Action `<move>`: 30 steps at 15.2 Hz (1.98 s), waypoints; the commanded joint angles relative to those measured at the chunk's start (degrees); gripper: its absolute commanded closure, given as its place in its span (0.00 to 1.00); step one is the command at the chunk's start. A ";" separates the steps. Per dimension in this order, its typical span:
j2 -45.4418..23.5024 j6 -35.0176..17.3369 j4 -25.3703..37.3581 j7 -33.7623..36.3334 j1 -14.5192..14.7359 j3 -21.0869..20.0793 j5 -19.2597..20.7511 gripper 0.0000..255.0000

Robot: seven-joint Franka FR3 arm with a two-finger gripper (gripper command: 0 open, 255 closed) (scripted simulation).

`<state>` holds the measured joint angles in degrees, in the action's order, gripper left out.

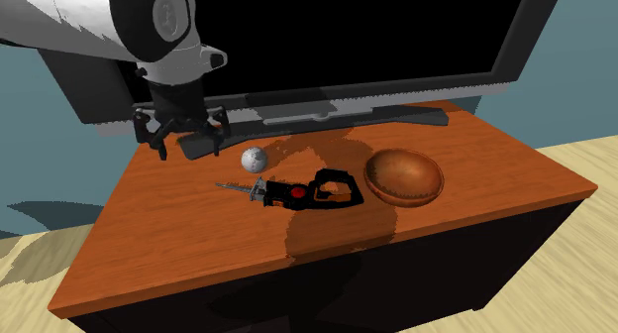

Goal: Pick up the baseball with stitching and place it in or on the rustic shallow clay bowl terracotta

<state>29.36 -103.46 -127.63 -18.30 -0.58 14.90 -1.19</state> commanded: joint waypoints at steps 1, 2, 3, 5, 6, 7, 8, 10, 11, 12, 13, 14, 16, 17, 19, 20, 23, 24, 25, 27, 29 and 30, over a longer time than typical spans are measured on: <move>-3.50 -1.91 1.49 -2.85 0.05 2.30 -0.66 0.00; -5.40 -2.63 2.55 -4.30 0.12 3.45 -1.17 0.00; -7.36 -3.28 3.70 -5.78 0.20 4.60 -1.79 0.00; -11.44 -4.38 6.24 -8.84 0.35 6.84 -3.34 0.00; -13.57 -4.82 7.63 -10.43 0.40 7.92 -4.29 0.00; -15.75 -5.18 9.11 -12.05 0.41 8.97 -5.35 0.00; -18.00 -5.44 10.67 -13.70 0.38 9.97 -6.53 0.00; -22.68 -5.68 14.06 -17.07 0.20 11.85 -9.19 0.00; -25.10 -5.64 15.90 -18.77 -0.01 12.69 -10.68 0.00; -27.59 -5.50 17.83 -20.47 -0.31 13.45 -12.24 0.00; -28.21 -5.44 18.32 -20.89 -0.51 13.52 -12.64 0.00; -28.35 -6.17 17.72 -20.97 -0.49 13.41 -12.78 0.00; -28.67 -7.62 16.55 -21.16 -0.39 13.27 -13.07 0.00; -28.85 -8.34 15.99 -21.27 -0.33 13.20 -13.23 0.00; -29.25 -9.76 14.90 -21.50 -0.21 13.08 -13.58 0.00; -29.59 -10.88 14.09 -21.70 -0.11 12.99 -13.89 0.00; -29.59 -10.88 14.09 -21.69 -0.11 12.99 -13.89 0.00; -29.59 -10.88 14.09 -21.69 -0.11 12.99 -13.89 0.00; -29.59 -10.88 14.09 -21.70 -0.11 12.99 -13.89 0.00; -29.59 -10.88 14.09 -21.70 -0.11 12.99 -13.89 0.00; -29.59 -10.87 14.09 -21.69 -0.11 12.99 -13.88 1.00; -29.59 -10.87 14.09 -21.69 -0.11 12.99 -13.88 1.00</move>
<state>-0.23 -114.33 -113.53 -40.00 -0.69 27.88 -15.08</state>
